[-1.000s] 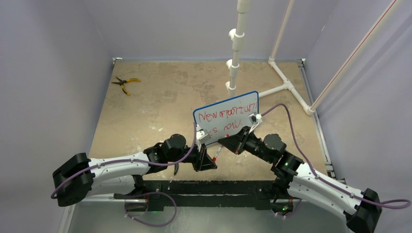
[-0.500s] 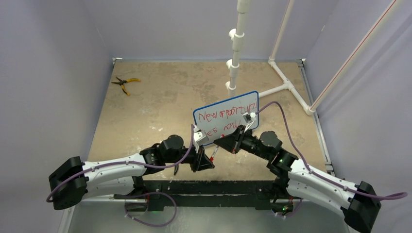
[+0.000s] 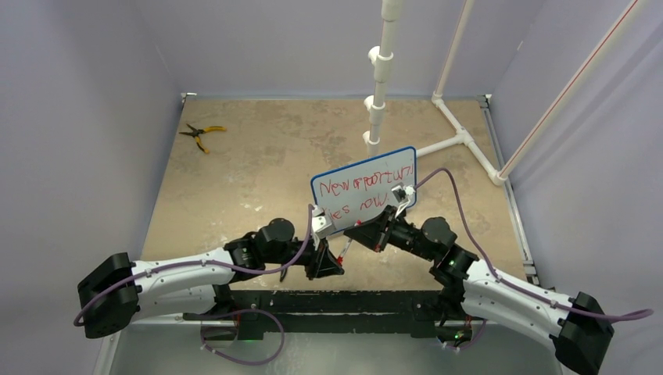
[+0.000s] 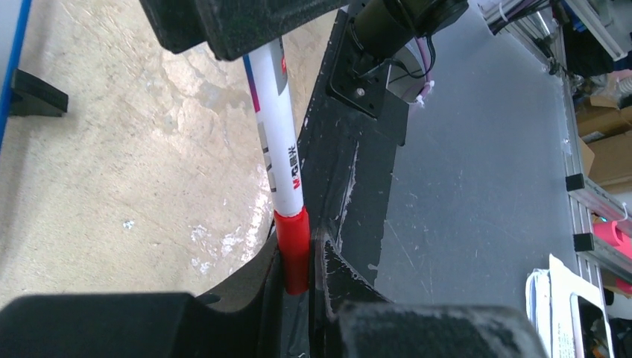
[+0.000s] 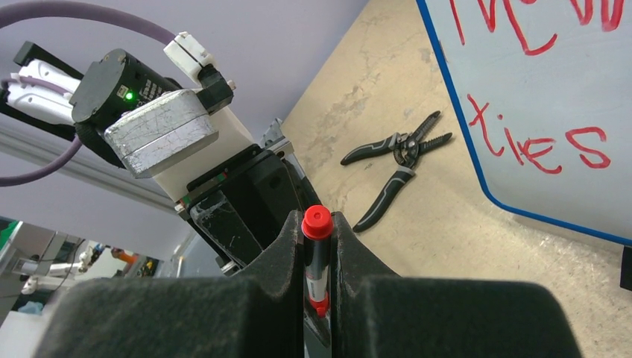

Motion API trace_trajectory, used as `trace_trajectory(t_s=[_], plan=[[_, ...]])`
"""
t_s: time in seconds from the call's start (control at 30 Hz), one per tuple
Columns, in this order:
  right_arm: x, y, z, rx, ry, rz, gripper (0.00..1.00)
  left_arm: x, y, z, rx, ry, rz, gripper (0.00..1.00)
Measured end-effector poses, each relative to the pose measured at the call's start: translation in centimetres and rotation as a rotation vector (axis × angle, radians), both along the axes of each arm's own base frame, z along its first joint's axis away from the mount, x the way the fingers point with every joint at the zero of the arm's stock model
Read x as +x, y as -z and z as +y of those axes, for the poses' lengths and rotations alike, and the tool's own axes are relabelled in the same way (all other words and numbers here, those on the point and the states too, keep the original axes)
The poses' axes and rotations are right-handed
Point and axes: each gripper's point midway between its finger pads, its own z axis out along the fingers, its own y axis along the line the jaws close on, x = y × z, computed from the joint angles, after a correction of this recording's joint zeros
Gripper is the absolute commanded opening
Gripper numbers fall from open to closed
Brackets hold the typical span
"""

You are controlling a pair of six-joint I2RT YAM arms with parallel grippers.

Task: Write a sentence on the whiteboard
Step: Pass from the right arm to the left

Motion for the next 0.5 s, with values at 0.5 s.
trace_trajectory(t_s=[0.5], plan=[[-0.7, 0.8, 1.1, -0.004, -0.053, 0.005, 0.00, -1.0, 0.6, 0.2, 0.085, 0.062, 0.042, 0.00]])
